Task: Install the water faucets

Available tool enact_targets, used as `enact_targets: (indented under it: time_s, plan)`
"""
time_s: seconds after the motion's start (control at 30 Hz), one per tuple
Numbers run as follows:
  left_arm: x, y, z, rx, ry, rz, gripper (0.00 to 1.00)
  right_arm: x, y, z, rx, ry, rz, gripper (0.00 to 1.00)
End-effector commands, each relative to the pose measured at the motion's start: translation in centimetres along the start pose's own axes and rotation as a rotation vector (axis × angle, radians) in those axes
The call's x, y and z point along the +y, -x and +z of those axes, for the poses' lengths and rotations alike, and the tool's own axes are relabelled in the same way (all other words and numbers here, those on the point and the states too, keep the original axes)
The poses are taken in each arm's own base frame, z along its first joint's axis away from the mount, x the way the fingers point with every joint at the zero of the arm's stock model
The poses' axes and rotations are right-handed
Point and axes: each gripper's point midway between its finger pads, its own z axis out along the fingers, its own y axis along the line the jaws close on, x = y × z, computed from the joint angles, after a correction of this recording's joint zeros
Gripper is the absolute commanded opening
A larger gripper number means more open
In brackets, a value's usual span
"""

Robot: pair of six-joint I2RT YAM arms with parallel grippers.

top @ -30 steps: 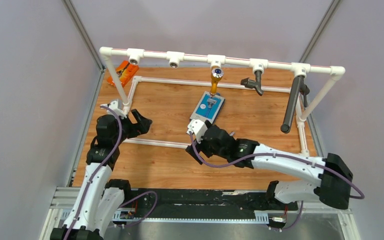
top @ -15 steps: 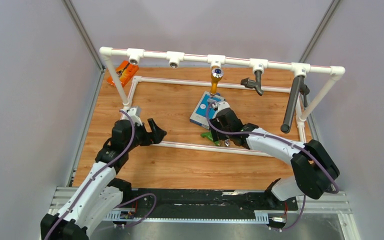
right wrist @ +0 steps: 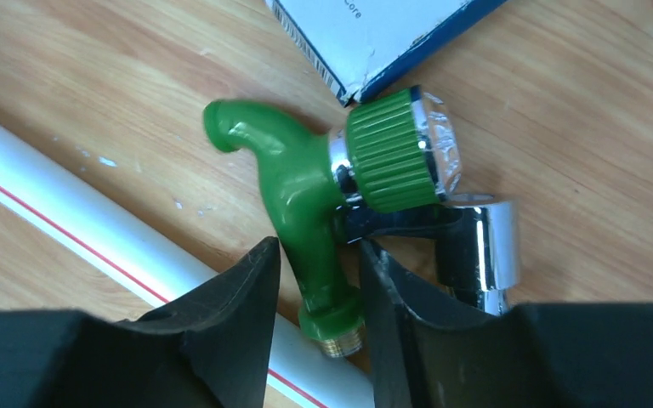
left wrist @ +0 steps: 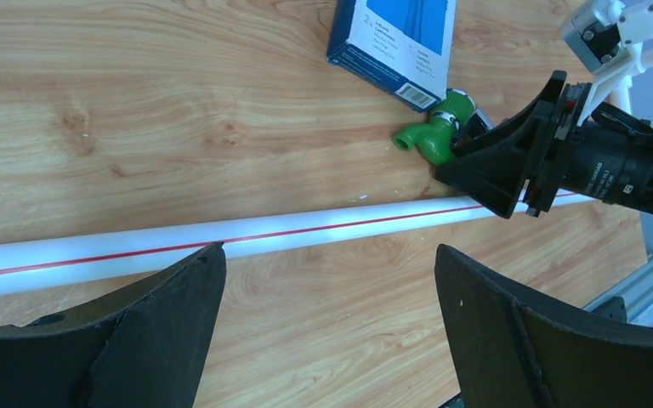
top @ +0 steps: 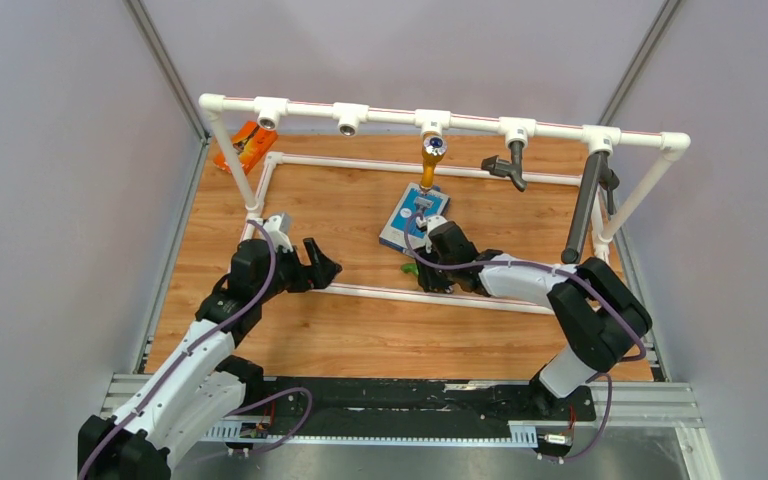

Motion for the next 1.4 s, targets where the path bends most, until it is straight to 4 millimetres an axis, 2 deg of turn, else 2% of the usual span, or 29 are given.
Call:
enact_targets:
  time_s: [0.0, 0.07, 0.13, 0.2, 0.3, 0.37, 0.6, 0.73, 0.9, 1.1, 1.2, 1.37]
  plan:
    - [-1.1, 0.9, 0.1, -0.029, -0.04, -0.002, 0.98, 1.4, -1.3, 0.6, 0.058, 0.089, -0.007, 0.45]
    - [-1.2, 1.0, 0.0, -0.027, -0.044, -0.005, 0.98, 1.2, -2.0, 0.5, 0.076, 0.084, -0.011, 0.46]
    - [-1.4, 1.1, 0.0, -0.026, -0.051, -0.008, 0.98, 0.9, -2.7, 0.6, 0.104, 0.072, -0.021, 0.42]
    - [-1.8, 1.2, 0.0, -0.021, -0.064, -0.008, 0.98, 1.2, -2.8, 0.5, 0.118, 0.087, -0.037, 0.32]
    - [-2.6, 1.4, 0.1, -0.002, -0.091, -0.015, 0.98, 2.1, -2.1, 0.3, 0.104, 0.114, -0.077, 0.08]
    - [-3.1, 1.7, 0.2, 0.006, -0.108, -0.028, 0.98, 2.9, -1.1, -0.2, 0.076, 0.132, -0.104, 0.0]
    - [-4.8, 3.0, 0.4, 0.014, -0.148, -0.066, 0.98, 6.9, 3.1, -3.9, -0.084, 0.236, -0.239, 0.0]
    - [-6.1, 3.4, 0.5, 0.052, -0.194, -0.074, 0.98, 10.3, 4.1, -6.4, -0.171, 0.309, -0.373, 0.0]
    - [-7.3, 4.0, 0.6, 0.081, -0.237, -0.06, 0.97, 13.7, 4.3, -8.7, -0.253, 0.369, -0.549, 0.0]
    - [-7.9, 2.1, 1.2, 0.202, -0.284, -0.044, 0.96, 16.6, 4.6, -11.1, -0.332, 0.442, -0.654, 0.0]
    - [-9.0, 0.7, 1.2, 0.264, -0.337, -0.024, 0.96, 17.4, 4.9, -11.9, -0.36, 0.467, -0.671, 0.0]
    - [-9.9, -0.7, 1.2, 0.318, -0.392, -0.011, 0.94, 17.7, 5.3, -12.4, -0.384, 0.478, -0.668, 0.0]
